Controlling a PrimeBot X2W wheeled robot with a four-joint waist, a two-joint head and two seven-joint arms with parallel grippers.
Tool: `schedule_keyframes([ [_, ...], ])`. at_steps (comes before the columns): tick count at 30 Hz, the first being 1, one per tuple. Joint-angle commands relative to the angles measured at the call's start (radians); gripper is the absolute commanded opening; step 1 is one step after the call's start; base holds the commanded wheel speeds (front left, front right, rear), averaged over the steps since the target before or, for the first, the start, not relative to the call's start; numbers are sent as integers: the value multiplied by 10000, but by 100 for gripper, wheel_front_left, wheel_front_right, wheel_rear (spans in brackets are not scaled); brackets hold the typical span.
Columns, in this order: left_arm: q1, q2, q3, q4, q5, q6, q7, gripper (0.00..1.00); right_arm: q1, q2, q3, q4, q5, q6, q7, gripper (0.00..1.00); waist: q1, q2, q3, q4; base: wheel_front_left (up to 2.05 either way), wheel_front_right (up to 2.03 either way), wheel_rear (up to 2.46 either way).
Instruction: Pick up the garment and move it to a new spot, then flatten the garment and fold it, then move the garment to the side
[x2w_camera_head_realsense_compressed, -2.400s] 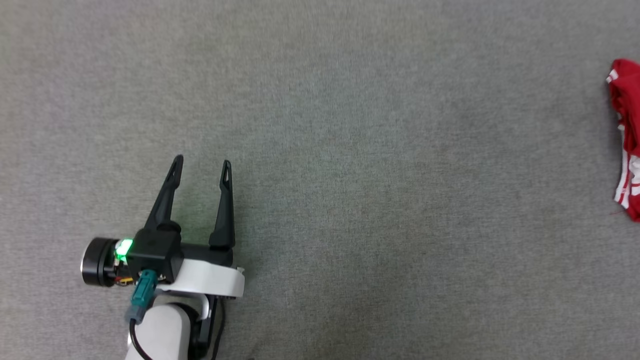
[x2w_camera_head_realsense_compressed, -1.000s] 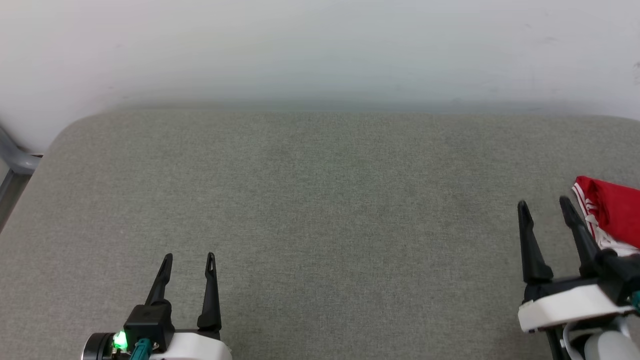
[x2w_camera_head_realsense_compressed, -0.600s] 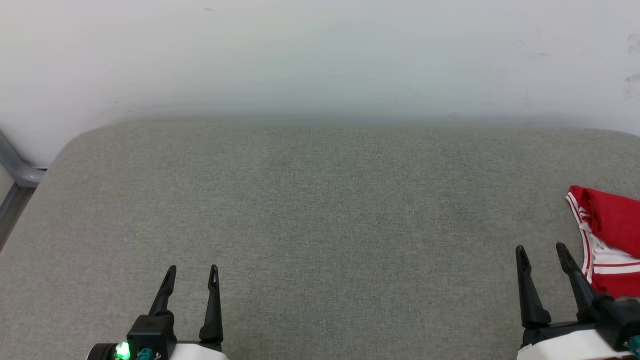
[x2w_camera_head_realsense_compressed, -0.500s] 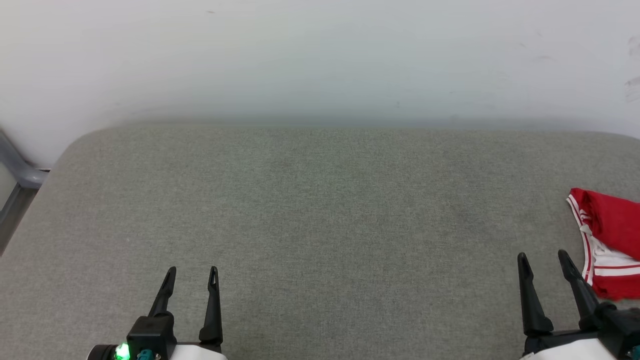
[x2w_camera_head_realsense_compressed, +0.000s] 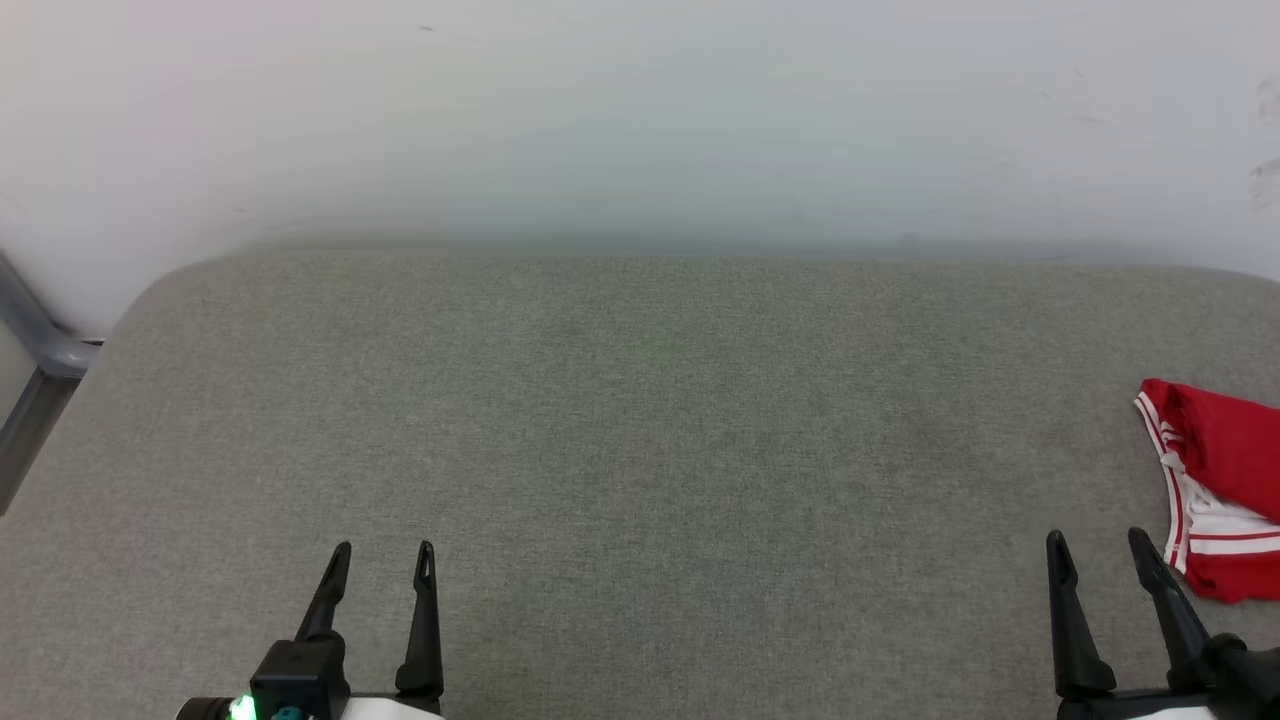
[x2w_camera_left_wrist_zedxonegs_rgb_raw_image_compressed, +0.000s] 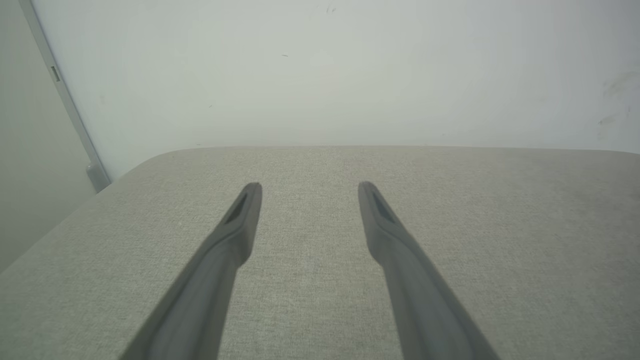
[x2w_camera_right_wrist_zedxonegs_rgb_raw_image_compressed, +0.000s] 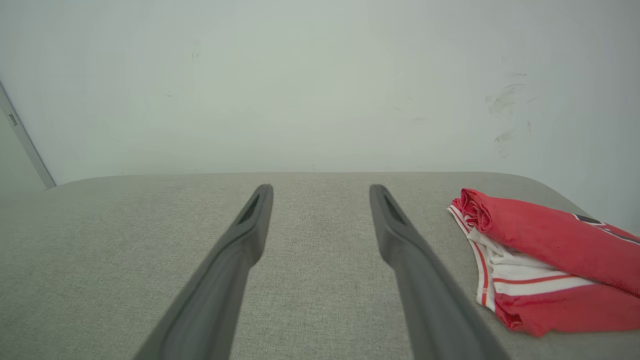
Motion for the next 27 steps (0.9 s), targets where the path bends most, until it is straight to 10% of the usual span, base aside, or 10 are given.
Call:
schedule_keyframes([
  [1, 0, 0, 4, 2, 2, 4, 0, 0, 0, 0, -2, 0, 0, 0, 0, 0, 0, -1, 1, 2, 0, 0, 0],
  [27, -548, -44, 434, 748, -4335, -412, 1070, 0, -764, -78, 108, 957, 4267, -1, 963, 0, 0, -1, 44, -93, 0, 0, 0],
])
